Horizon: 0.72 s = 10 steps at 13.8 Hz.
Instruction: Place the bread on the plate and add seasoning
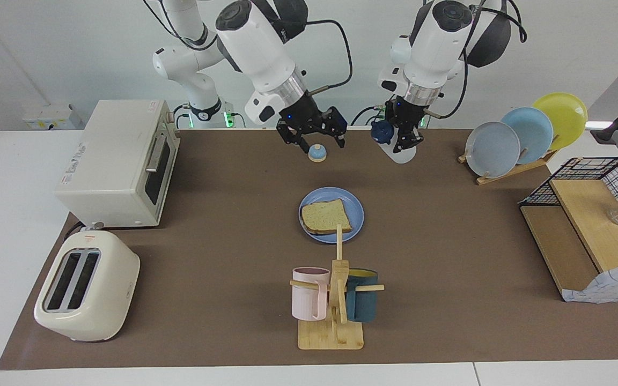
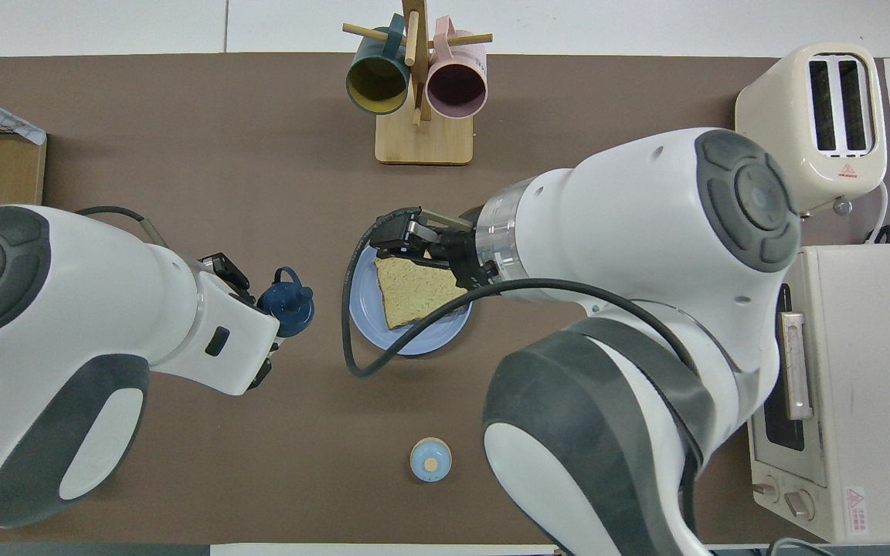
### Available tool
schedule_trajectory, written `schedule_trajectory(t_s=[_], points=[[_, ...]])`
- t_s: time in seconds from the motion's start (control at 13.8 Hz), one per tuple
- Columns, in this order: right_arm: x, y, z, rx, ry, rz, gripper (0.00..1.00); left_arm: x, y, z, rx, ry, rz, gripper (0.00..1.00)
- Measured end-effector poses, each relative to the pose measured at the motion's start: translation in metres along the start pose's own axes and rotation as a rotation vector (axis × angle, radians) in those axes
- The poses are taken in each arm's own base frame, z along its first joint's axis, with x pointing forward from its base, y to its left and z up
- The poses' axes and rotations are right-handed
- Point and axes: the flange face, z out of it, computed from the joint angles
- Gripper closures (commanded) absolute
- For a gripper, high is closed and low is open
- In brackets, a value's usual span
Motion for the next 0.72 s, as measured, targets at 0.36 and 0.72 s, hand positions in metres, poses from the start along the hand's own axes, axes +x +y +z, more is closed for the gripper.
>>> schedule_trajectory(t_s=[0.36, 0.72], points=[[-0.057, -0.046, 0.01, 0.077, 0.004, 0.025, 0.25, -0.011, 0.018, 0.02, 0.01, 0.019, 0.025, 1.0], [-0.067, -0.052, 0.037, 0.106, 0.029, 0.025, 0.33, -0.012, 0.02, 0.018, 0.013, 0.026, 0.025, 1.0]])
